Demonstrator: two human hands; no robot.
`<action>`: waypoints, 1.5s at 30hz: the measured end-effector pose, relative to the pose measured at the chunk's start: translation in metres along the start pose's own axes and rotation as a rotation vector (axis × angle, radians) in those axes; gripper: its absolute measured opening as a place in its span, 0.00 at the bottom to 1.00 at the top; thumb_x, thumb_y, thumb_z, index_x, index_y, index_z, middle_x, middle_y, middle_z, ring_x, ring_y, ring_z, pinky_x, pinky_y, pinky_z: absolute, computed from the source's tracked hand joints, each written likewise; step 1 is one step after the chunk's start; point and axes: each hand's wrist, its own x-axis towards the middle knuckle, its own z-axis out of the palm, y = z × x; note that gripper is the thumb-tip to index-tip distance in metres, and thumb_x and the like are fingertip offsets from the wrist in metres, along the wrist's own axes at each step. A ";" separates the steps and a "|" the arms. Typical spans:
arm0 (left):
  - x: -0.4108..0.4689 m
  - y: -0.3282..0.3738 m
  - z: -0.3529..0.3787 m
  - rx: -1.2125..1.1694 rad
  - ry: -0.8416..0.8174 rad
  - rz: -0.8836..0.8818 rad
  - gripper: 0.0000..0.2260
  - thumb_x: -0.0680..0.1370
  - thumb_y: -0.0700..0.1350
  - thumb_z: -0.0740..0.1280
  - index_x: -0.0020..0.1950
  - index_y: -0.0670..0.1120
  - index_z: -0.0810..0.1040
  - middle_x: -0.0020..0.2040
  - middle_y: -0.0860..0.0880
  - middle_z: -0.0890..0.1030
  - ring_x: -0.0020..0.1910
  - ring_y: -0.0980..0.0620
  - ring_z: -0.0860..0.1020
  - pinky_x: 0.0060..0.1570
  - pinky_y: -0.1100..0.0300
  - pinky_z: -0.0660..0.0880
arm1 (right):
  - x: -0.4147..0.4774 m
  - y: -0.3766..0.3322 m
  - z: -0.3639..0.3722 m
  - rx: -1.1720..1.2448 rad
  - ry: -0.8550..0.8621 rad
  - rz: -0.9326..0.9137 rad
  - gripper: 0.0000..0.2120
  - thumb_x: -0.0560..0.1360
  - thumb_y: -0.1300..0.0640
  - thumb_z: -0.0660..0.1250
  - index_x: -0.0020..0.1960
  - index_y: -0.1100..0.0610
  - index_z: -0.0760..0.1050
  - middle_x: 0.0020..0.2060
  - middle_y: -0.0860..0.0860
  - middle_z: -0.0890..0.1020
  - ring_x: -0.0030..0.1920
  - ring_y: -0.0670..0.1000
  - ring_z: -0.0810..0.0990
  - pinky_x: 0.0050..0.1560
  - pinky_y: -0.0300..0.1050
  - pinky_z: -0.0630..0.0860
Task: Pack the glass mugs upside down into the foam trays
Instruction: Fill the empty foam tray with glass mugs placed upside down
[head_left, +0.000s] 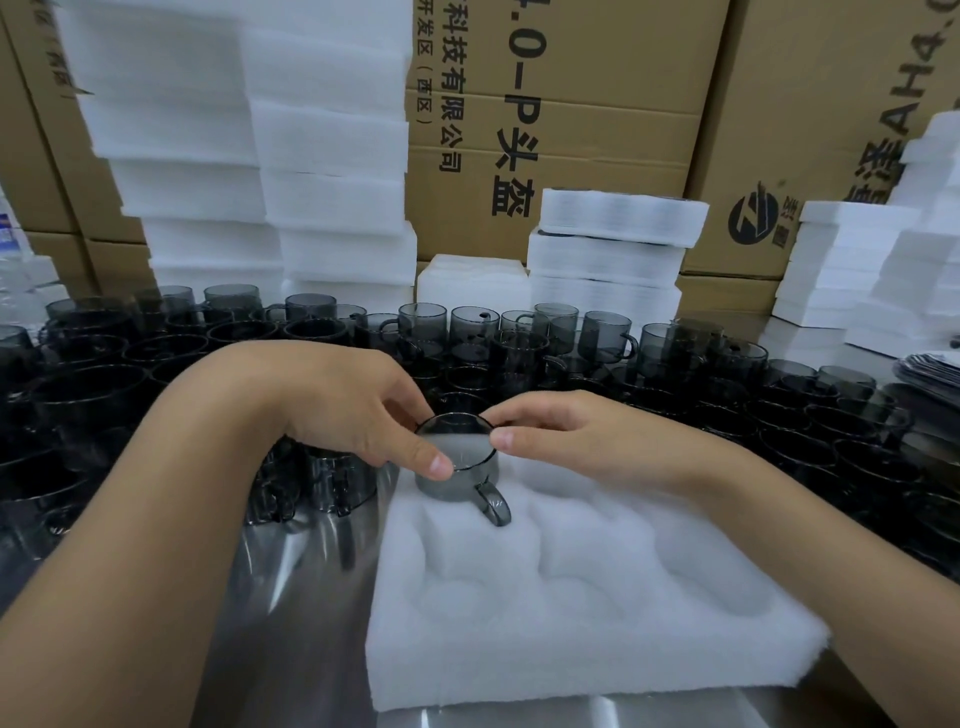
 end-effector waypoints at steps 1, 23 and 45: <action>0.001 0.000 0.001 -0.004 -0.002 0.004 0.46 0.49 0.74 0.66 0.65 0.58 0.74 0.53 0.59 0.82 0.50 0.64 0.80 0.64 0.56 0.71 | 0.000 -0.002 -0.001 -0.015 -0.018 -0.006 0.24 0.65 0.29 0.62 0.60 0.30 0.72 0.50 0.34 0.80 0.50 0.34 0.77 0.51 0.31 0.71; 0.007 0.003 0.004 0.070 0.049 0.069 0.27 0.56 0.72 0.69 0.49 0.60 0.82 0.38 0.63 0.82 0.42 0.62 0.79 0.47 0.61 0.73 | -0.003 0.000 0.012 -0.201 0.007 -0.252 0.27 0.73 0.38 0.66 0.70 0.32 0.61 0.69 0.32 0.65 0.70 0.32 0.60 0.71 0.35 0.56; 0.006 -0.006 0.001 -0.039 -0.057 0.059 0.21 0.69 0.61 0.72 0.61 0.61 0.77 0.52 0.63 0.82 0.47 0.63 0.81 0.55 0.64 0.73 | 0.013 0.004 0.015 -0.179 0.021 -0.094 0.26 0.69 0.31 0.62 0.63 0.40 0.75 0.54 0.32 0.70 0.59 0.35 0.71 0.63 0.36 0.67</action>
